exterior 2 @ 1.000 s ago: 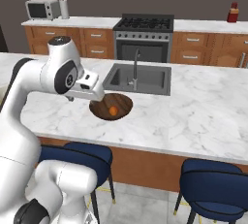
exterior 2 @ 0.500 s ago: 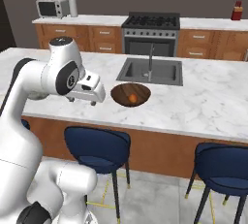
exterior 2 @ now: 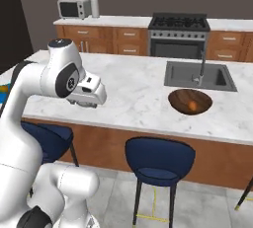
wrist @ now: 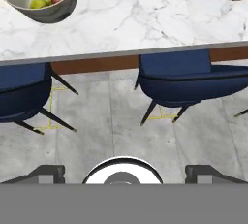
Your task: Take the fruits from the plate on the dining counter and place two fruits in each bowl.
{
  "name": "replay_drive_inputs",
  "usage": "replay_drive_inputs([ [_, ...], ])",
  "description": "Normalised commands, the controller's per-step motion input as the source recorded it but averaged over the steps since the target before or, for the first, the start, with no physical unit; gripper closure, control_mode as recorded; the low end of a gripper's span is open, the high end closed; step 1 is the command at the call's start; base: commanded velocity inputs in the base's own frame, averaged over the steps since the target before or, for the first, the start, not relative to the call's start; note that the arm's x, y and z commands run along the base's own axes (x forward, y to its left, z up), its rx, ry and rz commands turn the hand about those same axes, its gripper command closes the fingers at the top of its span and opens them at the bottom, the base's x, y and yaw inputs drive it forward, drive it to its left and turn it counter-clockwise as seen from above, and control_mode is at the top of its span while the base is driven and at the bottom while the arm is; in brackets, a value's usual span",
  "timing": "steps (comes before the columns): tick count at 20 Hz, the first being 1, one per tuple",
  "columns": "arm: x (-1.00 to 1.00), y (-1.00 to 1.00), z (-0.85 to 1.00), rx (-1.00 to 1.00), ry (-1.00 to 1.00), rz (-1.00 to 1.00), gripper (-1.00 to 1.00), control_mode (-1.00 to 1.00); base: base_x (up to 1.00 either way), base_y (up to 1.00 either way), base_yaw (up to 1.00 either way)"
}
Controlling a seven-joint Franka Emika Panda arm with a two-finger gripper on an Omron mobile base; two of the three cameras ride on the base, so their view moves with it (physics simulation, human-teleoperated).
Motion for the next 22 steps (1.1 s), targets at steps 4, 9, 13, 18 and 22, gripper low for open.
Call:
replay_drive_inputs([
  [4,0.0,0.0,0.0,0.0,0.0,0.0,-1.0,1.0,0.18,1.0,0.0],
  [9,0.0,0.0,0.0,0.0,0.0,0.0,-1.0,1.0,0.18,1.0,0.0],
  [13,0.0,0.0,0.0,0.0,0.0,0.0,-1.0,1.0,0.28,1.0,0.0],
  [18,0.0,0.0,0.0,0.0,0.0,0.0,-1.0,1.0,0.3,1.0,0.0],
  [22,0.0,0.0,0.0,0.0,0.0,0.0,-1.0,1.0,0.41,0.87,0.0],
])
